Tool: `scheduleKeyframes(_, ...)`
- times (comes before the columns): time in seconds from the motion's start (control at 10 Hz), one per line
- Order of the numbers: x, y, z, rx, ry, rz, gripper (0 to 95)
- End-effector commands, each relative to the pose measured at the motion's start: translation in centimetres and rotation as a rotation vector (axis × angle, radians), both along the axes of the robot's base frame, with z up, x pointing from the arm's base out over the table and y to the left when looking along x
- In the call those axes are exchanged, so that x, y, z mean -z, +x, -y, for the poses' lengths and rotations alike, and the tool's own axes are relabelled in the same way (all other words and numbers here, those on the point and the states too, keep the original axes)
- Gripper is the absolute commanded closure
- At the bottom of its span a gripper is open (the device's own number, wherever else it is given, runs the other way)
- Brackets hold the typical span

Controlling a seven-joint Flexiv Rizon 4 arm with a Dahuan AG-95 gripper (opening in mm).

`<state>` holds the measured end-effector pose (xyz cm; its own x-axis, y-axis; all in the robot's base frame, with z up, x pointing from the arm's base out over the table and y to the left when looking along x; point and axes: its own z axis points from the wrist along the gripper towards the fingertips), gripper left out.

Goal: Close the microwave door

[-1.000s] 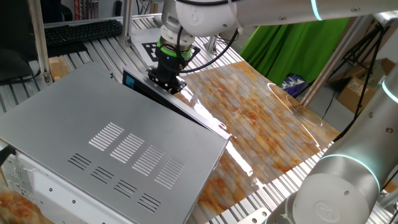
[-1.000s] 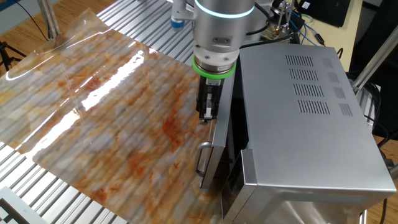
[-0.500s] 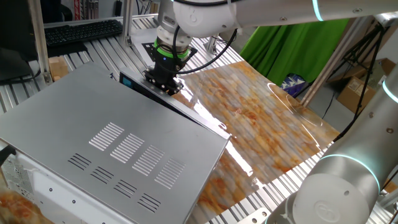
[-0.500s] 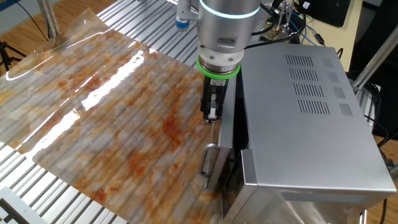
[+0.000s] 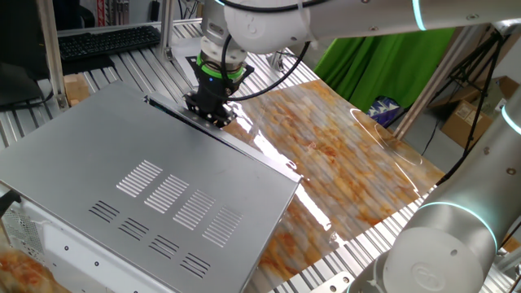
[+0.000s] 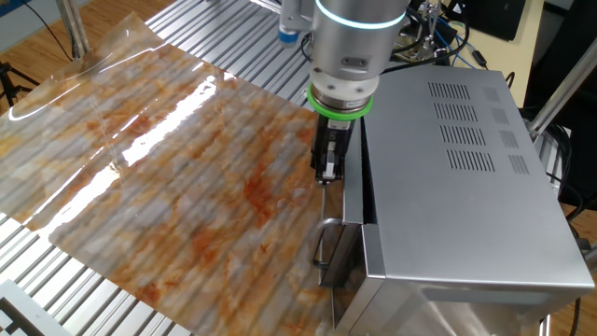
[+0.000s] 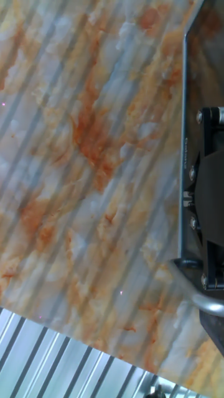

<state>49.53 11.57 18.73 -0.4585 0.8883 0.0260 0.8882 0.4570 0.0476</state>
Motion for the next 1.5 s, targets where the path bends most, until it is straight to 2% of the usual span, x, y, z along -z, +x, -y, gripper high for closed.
scheduleKeyframes(0.1,0.0,-0.1,-0.1,-0.001,-0.003,0.001,95.0)
scheduleKeyframes(0.6,0.0,-0.4,-0.2,-0.011,-0.015,0.004,95.0)
scheduleKeyframes(1.2,-0.2,-1.6,-1.0,-0.025,-0.029,0.01,95.0)
scheduleKeyframes(1.4,-0.1,-1.5,-1.0,-0.025,-0.045,0.013,95.0)
scheduleKeyframes(1.5,0.0,-1.0,-0.7,-0.033,-0.046,0.013,95.0)
